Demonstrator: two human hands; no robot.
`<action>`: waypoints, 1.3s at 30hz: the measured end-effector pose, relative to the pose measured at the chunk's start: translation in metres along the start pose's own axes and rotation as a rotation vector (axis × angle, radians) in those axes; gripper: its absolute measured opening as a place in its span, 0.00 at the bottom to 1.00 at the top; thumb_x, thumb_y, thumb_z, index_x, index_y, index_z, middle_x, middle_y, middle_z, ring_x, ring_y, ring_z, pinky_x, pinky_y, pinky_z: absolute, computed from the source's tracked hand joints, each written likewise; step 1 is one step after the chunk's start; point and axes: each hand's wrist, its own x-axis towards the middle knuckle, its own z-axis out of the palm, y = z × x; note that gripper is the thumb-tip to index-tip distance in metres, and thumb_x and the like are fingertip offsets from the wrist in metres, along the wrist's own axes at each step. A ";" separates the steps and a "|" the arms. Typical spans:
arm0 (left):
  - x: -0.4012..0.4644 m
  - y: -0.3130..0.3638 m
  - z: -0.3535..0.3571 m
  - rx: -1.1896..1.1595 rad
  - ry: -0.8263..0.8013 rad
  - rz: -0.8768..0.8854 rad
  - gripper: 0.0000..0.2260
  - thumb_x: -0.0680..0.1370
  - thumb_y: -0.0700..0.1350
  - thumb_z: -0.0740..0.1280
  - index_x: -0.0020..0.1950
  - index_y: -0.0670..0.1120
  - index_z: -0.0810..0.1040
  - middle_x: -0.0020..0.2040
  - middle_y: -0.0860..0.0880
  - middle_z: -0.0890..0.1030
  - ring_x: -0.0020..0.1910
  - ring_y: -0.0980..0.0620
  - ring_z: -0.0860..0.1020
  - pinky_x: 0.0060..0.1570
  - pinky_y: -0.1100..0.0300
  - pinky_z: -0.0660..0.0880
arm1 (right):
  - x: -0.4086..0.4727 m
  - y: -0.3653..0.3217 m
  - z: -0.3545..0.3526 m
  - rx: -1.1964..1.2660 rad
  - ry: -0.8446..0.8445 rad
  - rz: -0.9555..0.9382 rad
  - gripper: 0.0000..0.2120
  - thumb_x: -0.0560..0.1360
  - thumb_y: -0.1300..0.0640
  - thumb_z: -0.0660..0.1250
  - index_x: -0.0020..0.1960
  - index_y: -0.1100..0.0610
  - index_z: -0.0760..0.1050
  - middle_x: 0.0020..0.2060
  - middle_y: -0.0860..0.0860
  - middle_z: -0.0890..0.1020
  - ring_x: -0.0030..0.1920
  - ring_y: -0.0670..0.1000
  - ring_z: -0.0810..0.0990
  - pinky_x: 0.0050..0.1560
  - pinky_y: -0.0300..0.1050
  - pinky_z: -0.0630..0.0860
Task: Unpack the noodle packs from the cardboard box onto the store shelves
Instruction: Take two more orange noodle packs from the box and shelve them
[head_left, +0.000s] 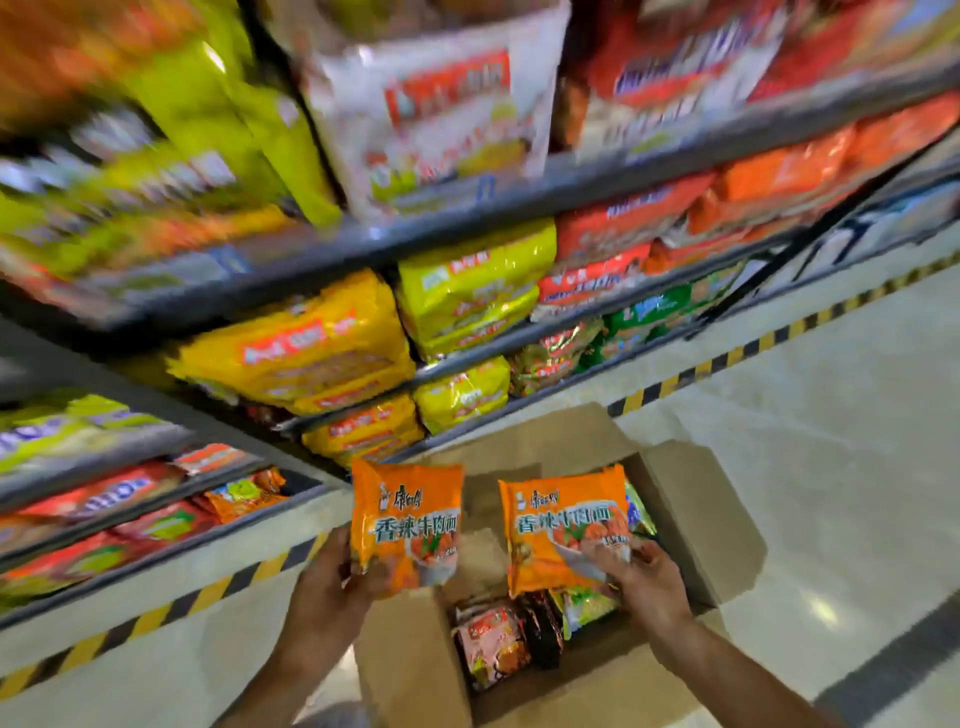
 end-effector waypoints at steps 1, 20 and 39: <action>-0.012 0.021 -0.015 0.005 0.005 0.019 0.24 0.68 0.63 0.74 0.57 0.50 0.79 0.49 0.54 0.85 0.48 0.55 0.83 0.47 0.55 0.80 | -0.028 -0.017 0.001 -0.017 -0.014 -0.039 0.27 0.59 0.46 0.84 0.49 0.54 0.76 0.55 0.55 0.81 0.58 0.57 0.80 0.51 0.52 0.80; -0.214 0.249 -0.197 -0.128 0.054 0.346 0.17 0.75 0.45 0.72 0.63 0.53 0.76 0.55 0.53 0.84 0.56 0.56 0.82 0.56 0.57 0.78 | -0.333 -0.193 0.011 -0.054 -0.147 -0.690 0.24 0.66 0.52 0.81 0.57 0.55 0.76 0.51 0.48 0.82 0.52 0.47 0.81 0.49 0.42 0.78; -0.441 0.208 -0.258 -0.172 0.474 0.520 0.17 0.76 0.46 0.72 0.64 0.51 0.76 0.55 0.55 0.85 0.55 0.56 0.82 0.45 0.67 0.79 | -0.484 -0.162 0.027 -0.029 -0.559 -0.947 0.24 0.70 0.52 0.78 0.62 0.49 0.73 0.48 0.37 0.75 0.50 0.40 0.76 0.52 0.48 0.77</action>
